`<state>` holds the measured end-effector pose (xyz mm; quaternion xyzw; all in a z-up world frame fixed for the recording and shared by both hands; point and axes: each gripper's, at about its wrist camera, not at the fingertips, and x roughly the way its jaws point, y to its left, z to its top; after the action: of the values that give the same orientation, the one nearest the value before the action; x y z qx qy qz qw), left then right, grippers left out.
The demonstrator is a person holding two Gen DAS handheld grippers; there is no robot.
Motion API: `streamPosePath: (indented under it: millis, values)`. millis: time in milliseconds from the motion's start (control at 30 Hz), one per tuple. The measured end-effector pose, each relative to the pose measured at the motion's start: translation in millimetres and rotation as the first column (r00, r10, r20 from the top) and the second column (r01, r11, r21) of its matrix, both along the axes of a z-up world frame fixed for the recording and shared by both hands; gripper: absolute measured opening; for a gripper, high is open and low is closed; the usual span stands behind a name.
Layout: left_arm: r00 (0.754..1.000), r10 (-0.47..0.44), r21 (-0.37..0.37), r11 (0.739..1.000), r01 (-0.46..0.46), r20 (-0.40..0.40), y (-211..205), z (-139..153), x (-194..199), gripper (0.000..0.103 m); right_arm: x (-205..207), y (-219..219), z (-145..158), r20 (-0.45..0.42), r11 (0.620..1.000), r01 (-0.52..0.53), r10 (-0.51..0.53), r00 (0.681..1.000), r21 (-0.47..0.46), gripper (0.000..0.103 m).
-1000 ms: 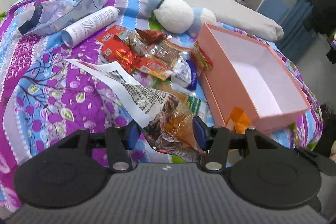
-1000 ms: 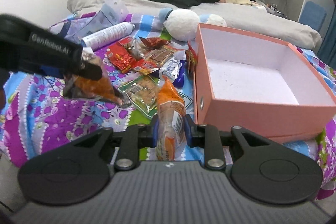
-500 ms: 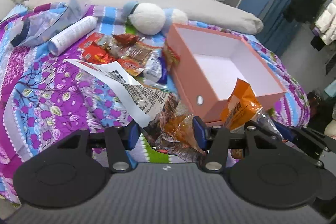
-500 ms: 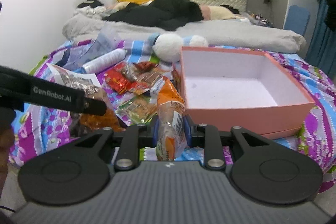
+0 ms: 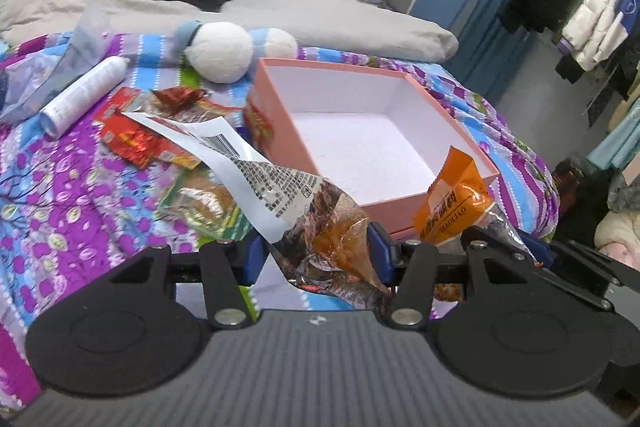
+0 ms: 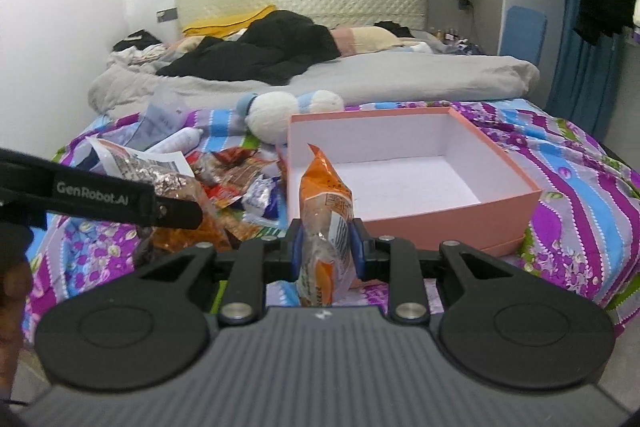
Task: Organize snacks
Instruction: 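Lift the clear snack packet with left gripper while right gripper carries orange packet to box, then open both grippers to drop the packets into the pink box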
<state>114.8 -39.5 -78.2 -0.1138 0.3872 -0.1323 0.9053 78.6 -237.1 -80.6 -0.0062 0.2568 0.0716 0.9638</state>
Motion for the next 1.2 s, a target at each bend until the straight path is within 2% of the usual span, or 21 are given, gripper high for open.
streamPosePath:
  millis: [200, 600, 800, 967, 1133, 1200]
  values:
    - [0.999, -0.041, 0.005, 0.999, 0.041, 0.002, -27.7, 4.4, 36.6, 0.058, 26.2, -22.7, 4.1, -0.002, 0.999, 0.028, -0.028, 1.000, 0.018, 0.028]
    - [0.995, -0.103, 0.024, 0.994, 0.103, 0.006, -85.7, 1.9, 148.6, 0.058, 106.8, -66.4, 6.7, 0.000, 0.997, 0.065, -0.065, 0.998, 0.032, 0.028]
    - [0.988, -0.152, 0.041, 0.987, 0.153, -0.029, -115.1, -16.1, 202.0, 0.058, 153.5, -90.6, -8.7, -0.052, 0.994, 0.078, -0.074, 0.996, 0.082, 0.028]
    - [0.982, -0.173, 0.062, 0.982, 0.178, -0.075, -133.9, -40.0, 239.6, 0.058, 186.1, -104.3, -29.4, -0.094, 0.992, 0.093, -0.085, 0.992, 0.084, 0.028]
    - [0.980, -0.170, 0.063, 0.982, 0.177, -0.106, -141.3, -61.1, 261.6, 0.058, 212.6, -113.4, -50.6, -0.156, 0.988, 0.110, -0.093, 0.983, 0.104, 0.029]
    - [0.978, -0.170, 0.063, 0.982, 0.179, -0.119, -143.6, -68.6, 268.1, 0.059, 219.3, -112.0, -56.8, -0.157, 0.993, 0.097, -0.085, 0.984, 0.070, 0.030]
